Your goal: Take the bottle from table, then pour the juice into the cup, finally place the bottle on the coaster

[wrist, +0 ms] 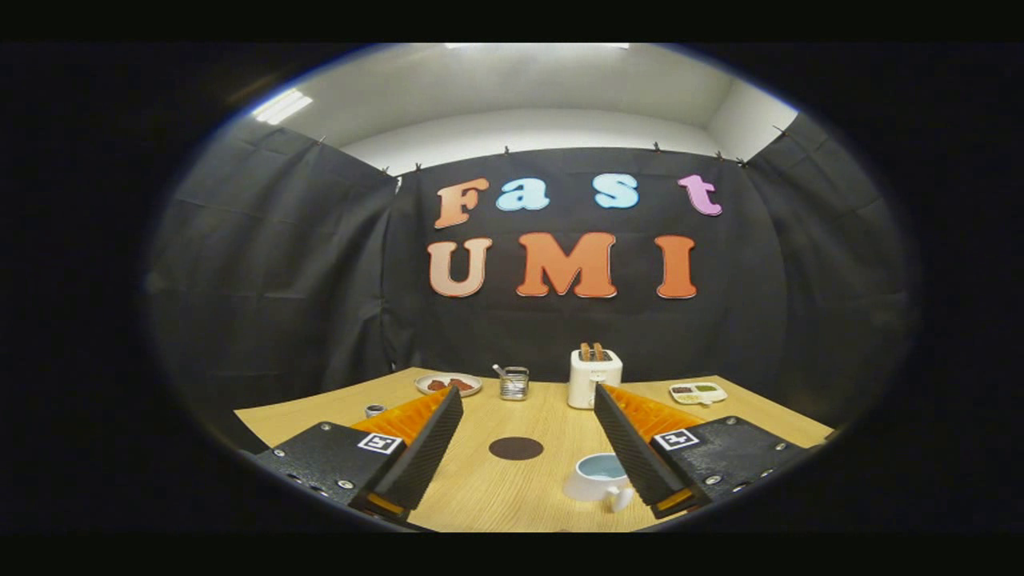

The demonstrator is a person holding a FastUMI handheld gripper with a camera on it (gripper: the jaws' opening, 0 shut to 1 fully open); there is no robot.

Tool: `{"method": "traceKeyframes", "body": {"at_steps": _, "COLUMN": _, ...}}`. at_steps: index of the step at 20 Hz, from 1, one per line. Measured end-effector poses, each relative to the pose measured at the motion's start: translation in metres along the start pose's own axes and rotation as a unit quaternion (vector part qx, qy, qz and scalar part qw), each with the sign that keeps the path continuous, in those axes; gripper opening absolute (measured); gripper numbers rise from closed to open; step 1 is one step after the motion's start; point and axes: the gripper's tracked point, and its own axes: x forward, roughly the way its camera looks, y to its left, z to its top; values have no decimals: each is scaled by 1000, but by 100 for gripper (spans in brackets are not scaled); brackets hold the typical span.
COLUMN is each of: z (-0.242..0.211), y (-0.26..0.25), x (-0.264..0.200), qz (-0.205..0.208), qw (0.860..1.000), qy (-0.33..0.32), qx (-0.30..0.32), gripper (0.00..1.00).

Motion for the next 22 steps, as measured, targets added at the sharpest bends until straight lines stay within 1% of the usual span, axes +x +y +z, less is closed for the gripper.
{"method": "traceKeyframes", "body": {"at_steps": 3, "z": -1, "y": 2, "x": 1, "qz": 3, "qw": 1000, "qy": 1, "qx": 6, "gripper": 98}}
{"method": "traceKeyframes", "body": {"at_steps": 8, "z": -19, "y": 13, "x": 1, "qz": 11, "qw": 1000, "qy": 16, "qx": 6, "gripper": 98}}
{"method": "traceKeyframes", "body": {"at_steps": 14, "z": -50, "y": 41, "x": 1, "qz": 40, "qw": 998, "qy": 42, "qx": 17, "gripper": 98}}
{"method": "traceKeyframes", "body": {"at_steps": 18, "z": -73, "y": 68, "x": 4, "qz": 71, "qw": 995, "qy": 64, "qx": 33, "gripper": 98}}
{"method": "traceKeyframes", "body": {"at_steps": 22, "z": -93, "y": 94, "x": 7, "qz": 94, "qw": 992, "qy": 77, "qx": 25, "gripper": 98}}
